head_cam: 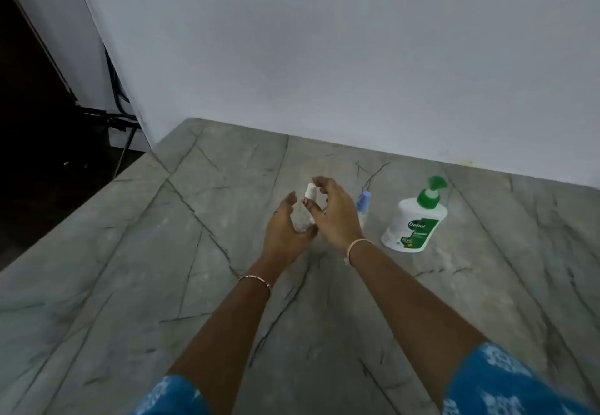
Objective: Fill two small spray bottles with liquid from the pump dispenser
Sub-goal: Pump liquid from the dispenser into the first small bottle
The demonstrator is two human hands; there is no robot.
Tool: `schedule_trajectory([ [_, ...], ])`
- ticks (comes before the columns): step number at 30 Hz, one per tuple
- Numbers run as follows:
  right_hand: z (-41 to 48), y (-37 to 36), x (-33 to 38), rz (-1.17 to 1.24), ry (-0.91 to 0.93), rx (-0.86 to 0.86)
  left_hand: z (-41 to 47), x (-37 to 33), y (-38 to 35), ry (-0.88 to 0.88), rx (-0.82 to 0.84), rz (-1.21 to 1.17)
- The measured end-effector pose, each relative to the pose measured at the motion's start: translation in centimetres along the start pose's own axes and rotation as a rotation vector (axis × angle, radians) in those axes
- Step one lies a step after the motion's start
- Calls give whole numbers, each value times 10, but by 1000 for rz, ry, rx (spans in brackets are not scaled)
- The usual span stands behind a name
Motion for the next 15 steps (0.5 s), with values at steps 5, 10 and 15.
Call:
schedule_trajectory([
  [5, 4, -5, -10, 3, 51, -99, 17, 4, -3, -95, -108, 27],
  [10, 13, -12, -14, -4, 119, -174, 27, 10, -2, -133, -134, 43],
  [15, 20, -16, -15, 0, 180, -258, 35, 9, -4, -183, -87, 3],
])
Point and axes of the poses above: each hand's wrist, its own z-axis towards the middle knuckle, its own y-axis out of the back of the hand, x = y × z, the point moved 6 cm from there along z, towards the middle knuckle, and after that the axes turned 11 degrees about -x, right-handed, at the moved point
